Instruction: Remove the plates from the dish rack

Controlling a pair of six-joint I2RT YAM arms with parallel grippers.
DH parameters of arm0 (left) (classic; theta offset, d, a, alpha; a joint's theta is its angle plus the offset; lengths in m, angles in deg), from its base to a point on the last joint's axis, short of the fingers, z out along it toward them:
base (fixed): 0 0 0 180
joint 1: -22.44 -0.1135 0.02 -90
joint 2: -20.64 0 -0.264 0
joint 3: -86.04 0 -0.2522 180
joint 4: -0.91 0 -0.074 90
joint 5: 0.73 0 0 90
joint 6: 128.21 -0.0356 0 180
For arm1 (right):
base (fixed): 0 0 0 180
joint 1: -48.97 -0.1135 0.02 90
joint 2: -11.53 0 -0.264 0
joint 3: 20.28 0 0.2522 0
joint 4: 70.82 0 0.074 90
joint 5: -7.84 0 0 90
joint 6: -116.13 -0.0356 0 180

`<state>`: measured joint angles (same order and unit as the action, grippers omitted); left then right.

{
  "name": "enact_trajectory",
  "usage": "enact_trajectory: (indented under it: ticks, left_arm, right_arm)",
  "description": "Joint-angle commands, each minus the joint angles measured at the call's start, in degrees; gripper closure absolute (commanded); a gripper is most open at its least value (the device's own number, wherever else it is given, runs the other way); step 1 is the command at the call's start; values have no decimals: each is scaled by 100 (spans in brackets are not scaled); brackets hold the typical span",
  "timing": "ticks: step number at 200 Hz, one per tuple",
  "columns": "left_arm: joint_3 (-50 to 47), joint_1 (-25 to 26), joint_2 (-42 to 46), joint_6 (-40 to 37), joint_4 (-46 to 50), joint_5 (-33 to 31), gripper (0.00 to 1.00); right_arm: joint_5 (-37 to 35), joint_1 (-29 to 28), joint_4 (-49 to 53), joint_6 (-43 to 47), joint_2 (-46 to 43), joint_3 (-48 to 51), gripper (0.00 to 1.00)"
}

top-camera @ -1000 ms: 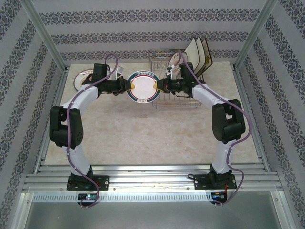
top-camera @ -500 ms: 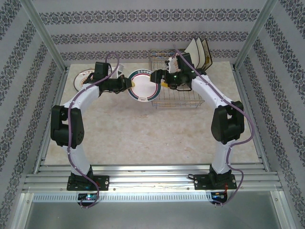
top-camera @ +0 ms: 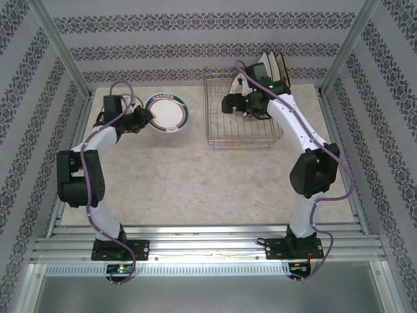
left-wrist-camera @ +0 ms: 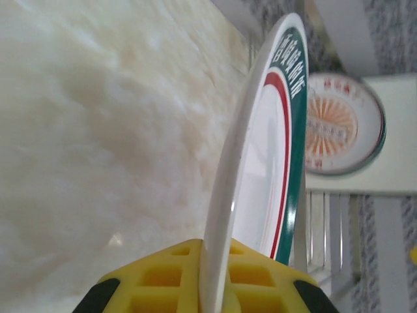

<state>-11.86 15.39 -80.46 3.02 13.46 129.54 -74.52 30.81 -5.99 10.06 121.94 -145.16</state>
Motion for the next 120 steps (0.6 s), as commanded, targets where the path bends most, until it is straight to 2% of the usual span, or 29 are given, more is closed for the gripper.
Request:
enact_trajectory:
  ticks: [1, 21, 59, 120]
  left_arm:
    - [-229, -420, 266, 894, -1543, -200, 100]
    - [-390, -675, 244, 1101, -1790, -463, 100]
    - [-664, -954, 88, 1487, -2147, -924, 100]
    - [-751, -1148, 1, 1437, -2115, -1427, 100]
  right_arm:
    - [-416, -61, 353, 226, 58, -203, 2]
    - [-598, -70, 480, 342, 109, -259, 2]
    - [-1475, -88, 1275, 660, 522, -794, 2]
    - [-1459, 74, 1408, 674, 600, -860, 2]
